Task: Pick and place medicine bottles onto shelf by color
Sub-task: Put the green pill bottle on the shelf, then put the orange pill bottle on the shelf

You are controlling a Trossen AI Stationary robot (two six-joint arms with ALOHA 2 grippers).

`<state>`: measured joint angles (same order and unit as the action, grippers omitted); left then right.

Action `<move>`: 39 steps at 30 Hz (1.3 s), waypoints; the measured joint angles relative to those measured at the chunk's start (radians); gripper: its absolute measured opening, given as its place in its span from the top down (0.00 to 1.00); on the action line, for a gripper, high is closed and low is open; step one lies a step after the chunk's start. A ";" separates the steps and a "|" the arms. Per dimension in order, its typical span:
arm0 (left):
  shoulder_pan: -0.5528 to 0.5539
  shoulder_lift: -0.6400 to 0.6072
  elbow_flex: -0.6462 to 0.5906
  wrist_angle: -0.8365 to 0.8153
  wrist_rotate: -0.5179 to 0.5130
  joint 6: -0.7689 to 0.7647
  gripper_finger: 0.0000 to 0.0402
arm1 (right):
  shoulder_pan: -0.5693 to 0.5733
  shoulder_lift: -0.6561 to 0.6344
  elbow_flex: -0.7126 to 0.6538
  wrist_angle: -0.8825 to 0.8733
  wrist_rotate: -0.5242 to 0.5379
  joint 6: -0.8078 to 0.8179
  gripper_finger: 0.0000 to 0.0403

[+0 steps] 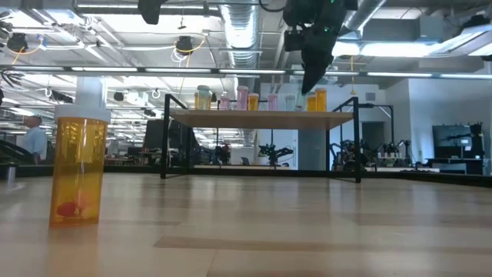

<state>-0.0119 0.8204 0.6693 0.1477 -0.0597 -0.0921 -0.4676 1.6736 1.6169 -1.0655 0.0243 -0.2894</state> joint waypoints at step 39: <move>0.000 0.000 0.000 -0.059 -0.004 -0.037 0.58 | 0.072 -0.069 0.194 -0.141 0.001 0.112 0.44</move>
<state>-0.0118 0.8204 0.6693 0.0886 -0.0639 -0.1294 -0.3957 1.6045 1.8111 -1.2068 0.0253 -0.1776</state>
